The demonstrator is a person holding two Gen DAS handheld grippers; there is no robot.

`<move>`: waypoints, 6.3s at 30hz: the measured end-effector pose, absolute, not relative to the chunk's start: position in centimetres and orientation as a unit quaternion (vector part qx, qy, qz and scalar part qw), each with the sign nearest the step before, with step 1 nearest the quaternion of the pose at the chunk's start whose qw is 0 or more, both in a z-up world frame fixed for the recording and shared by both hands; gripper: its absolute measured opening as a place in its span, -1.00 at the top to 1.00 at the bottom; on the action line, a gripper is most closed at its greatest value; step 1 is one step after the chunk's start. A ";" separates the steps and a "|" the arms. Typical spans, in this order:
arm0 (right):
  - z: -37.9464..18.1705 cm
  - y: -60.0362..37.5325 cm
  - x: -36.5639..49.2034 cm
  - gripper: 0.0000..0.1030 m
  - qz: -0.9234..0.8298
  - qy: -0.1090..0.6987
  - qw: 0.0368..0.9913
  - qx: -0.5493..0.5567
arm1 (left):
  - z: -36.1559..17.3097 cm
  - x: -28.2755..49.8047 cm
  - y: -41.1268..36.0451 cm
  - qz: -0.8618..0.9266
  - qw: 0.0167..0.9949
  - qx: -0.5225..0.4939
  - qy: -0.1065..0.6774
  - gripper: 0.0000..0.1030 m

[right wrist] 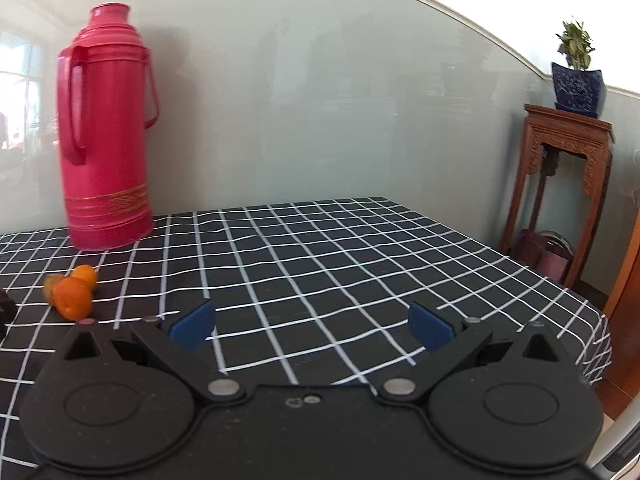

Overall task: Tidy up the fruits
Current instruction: 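Carry the dark brown fruit into the red box and open the left gripper, then move the right gripper to the pile and grasp a mandarin orange, then carry the mandarin into the red box and open the right gripper, then move the left gripper to the tan cube piece and grasp it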

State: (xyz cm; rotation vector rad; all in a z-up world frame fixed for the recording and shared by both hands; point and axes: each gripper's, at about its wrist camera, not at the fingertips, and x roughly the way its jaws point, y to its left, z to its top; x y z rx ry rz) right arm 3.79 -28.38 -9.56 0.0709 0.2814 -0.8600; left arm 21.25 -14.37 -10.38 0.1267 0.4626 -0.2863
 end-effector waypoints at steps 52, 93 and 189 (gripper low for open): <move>-10.0 -18.4 14.9 -0.88 -0.239 0.180 0.953 -0.042 | -8.1 17.5 6.8 0.088 0.967 -0.032 0.239 -0.59; -8.3 -15.4 18.0 0.36 -0.070 0.176 0.982 -0.006 | -8.5 16.1 12.2 0.174 0.963 -0.036 0.201 -0.75; -8.0 -28.9 8.1 -0.89 -0.455 0.128 0.881 0.022 | -12.7 24.9 -18.8 -0.188 0.937 0.127 0.265 0.55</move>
